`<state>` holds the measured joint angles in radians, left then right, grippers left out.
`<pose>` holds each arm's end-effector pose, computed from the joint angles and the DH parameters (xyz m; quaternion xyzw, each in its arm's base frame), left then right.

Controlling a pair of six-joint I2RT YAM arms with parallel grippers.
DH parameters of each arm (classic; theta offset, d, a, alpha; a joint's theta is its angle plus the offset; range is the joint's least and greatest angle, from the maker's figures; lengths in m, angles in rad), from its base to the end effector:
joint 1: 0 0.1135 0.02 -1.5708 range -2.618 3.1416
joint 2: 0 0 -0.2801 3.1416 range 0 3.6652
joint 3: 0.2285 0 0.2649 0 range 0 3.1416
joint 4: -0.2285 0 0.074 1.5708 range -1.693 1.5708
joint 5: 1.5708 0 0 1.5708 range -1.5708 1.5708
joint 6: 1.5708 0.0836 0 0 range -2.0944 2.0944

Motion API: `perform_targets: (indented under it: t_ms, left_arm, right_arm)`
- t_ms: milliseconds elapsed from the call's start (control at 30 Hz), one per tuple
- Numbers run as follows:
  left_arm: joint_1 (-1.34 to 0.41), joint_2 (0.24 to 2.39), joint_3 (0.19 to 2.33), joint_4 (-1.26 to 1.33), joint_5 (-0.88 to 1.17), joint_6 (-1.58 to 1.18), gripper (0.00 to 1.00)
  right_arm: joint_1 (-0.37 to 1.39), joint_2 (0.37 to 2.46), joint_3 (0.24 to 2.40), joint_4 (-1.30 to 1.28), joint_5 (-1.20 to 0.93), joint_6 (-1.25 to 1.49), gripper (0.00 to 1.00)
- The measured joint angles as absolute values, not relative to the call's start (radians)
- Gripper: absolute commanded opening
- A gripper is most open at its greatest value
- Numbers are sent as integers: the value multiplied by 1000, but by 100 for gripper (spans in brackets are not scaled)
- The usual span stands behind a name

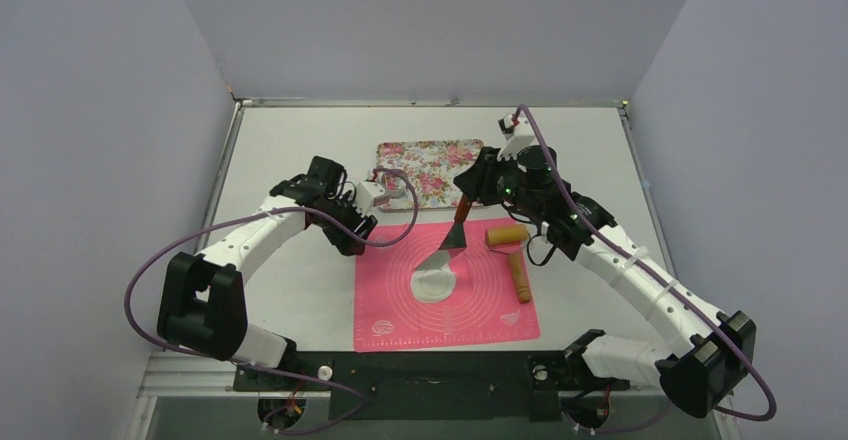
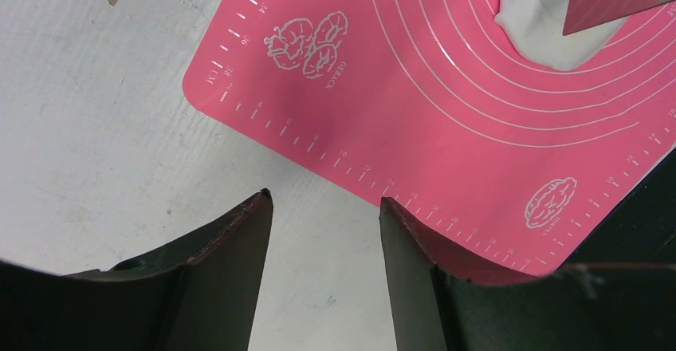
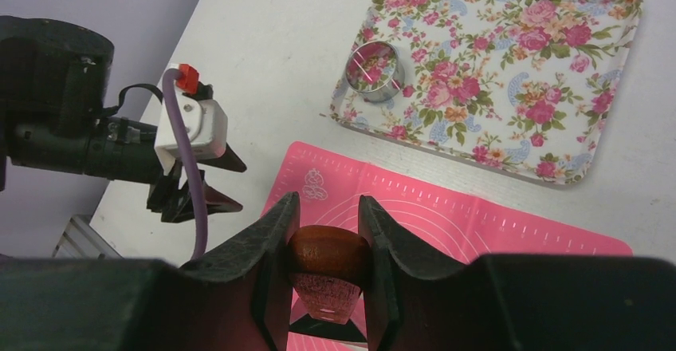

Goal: Roll out the dumpling wrappers from the dough
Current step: Remove the dumpling wrapper from the work surface.

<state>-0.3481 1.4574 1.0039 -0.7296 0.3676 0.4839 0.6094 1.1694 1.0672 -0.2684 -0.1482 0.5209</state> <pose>0.2755 -0.1319 0.1920 0.4221 0.8682 -0.1661 0.2011 0.2548 0.1929 0.3480 -0.0782 0.8204 0.3532 0.4429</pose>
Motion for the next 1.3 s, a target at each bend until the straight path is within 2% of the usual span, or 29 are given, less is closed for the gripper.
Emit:
perform_targets:
  t_ms: [1000,1300]
  left_arm:
    - [-355,1458,1003,-730,366,485,51]
    - [-355,1458,1003,-730,364,485,51]
  right_arm:
    - [596,1222,1044,-199,-168,533,0]
    - [601,1180,953,-94,-152,535,0]
